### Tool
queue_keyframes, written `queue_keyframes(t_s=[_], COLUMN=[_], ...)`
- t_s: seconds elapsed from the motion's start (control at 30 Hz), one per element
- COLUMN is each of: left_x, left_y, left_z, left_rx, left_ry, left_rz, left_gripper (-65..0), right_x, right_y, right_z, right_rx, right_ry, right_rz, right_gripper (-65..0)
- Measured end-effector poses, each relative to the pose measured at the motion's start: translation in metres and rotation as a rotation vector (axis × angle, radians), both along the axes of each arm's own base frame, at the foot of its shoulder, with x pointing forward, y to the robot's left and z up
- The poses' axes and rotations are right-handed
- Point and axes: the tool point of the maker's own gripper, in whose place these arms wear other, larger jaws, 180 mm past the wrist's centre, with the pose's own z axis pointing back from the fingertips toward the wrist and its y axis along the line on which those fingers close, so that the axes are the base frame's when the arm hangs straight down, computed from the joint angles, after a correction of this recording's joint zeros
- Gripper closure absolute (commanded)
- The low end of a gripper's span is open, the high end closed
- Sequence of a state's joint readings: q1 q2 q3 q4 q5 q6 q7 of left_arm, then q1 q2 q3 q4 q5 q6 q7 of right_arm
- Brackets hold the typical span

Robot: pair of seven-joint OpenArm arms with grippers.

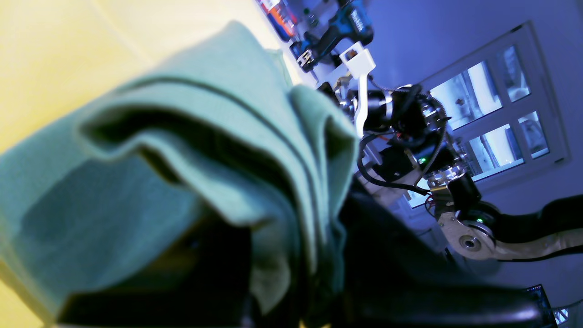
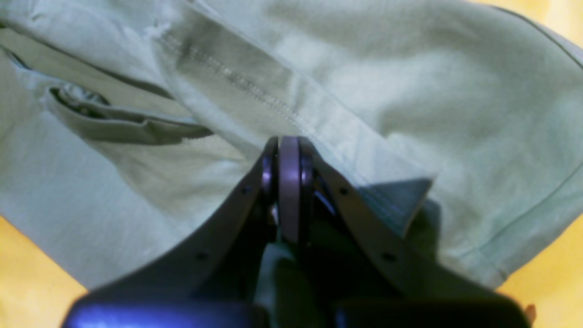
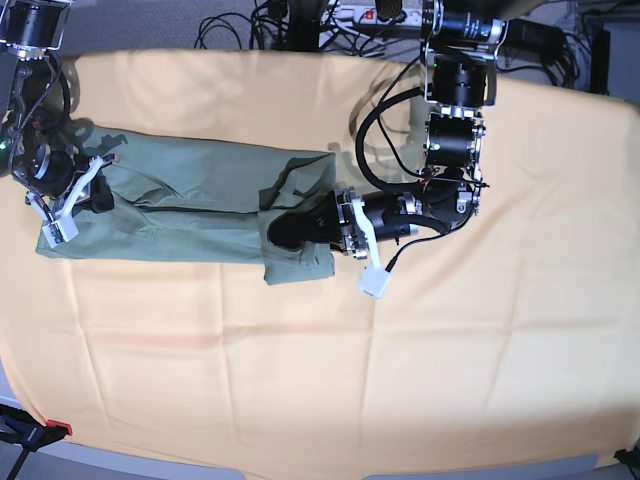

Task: Fold the T-shirt properly
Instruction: 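Fold the strip end held by the left gripper toward the right gripper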

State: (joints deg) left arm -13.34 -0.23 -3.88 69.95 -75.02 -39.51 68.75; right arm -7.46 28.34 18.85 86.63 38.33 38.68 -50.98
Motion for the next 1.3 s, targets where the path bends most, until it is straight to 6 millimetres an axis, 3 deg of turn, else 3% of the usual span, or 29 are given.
queue_keyframes(t_s=[0.1, 0.17, 0.5, 0.57, 0.6, 0.7, 0.83, 0.97, 1.03, 1.17, 1.3], left_x=[0.0, -0.003, -0.031, -0.031, -0.03, -0.027, -0.025, -0.02, -0.013, 0.005, 0.014], left_y=[0.0, -0.004, -0.039, -0.039, -0.038, -0.035, -0.033, -0.026, -0.019, 0.004, 0.019], left_z=[0.001, 0.001, 0.01, 0.01, 0.01, 0.011, 0.0, -0.006, -0.003, 0.002, 0.003], left_rx=[-0.004, -0.007, -0.066, -0.067, -0.067, -0.068, -0.004, 0.032, 0.026, 0.008, 0.026], left_ry=[0.0, 0.005, 0.015, 0.014, 0.013, 0.01, 0.003, -0.002, -0.006, -0.012, -0.024], left_rz=[0.0, -0.015, -0.156, -0.155, -0.153, -0.141, -0.133, -0.107, -0.078, 0.014, 0.051], left_gripper=[-27.4, -35.5, -35.6, -32.4, -27.2, 0.0, 0.0, 0.0, 0.0, 0.0, 0.0], right_x=[0.0, 0.0, 0.0, 0.0, 0.0, 0.0, 0.0, 0.009, 0.013, 0.02, 0.034], right_y=[0.0, 0.0, 0.0, 0.0, 0.0, 0.0, 0.0, 0.0, -0.004, -0.02, -0.043], right_z=[0.0, 0.0, 0.0, 0.0, 0.0, 0.0, 0.0, 0.008, 0.013, 0.026, 0.065], right_rx=[0.0, 0.0, 0.0, 0.0, 0.0, 0.0, -0.001, 0.018, 0.021, 0.031, 0.138], right_ry=[0.0, 0.0, 0.0, 0.0, 0.0, 0.0, -0.001, -0.059, -0.088, -0.125, -0.236], right_rz=[0.0, 0.001, 0.003, 0.003, 0.003, 0.003, 0.003, -0.011, -0.036, -0.098, -0.2], right_gripper=[0.0, 0.0, 0.0, 0.0, 0.0, 0.0, 0.0, -27.7, -36.5, -37.3, -37.3])
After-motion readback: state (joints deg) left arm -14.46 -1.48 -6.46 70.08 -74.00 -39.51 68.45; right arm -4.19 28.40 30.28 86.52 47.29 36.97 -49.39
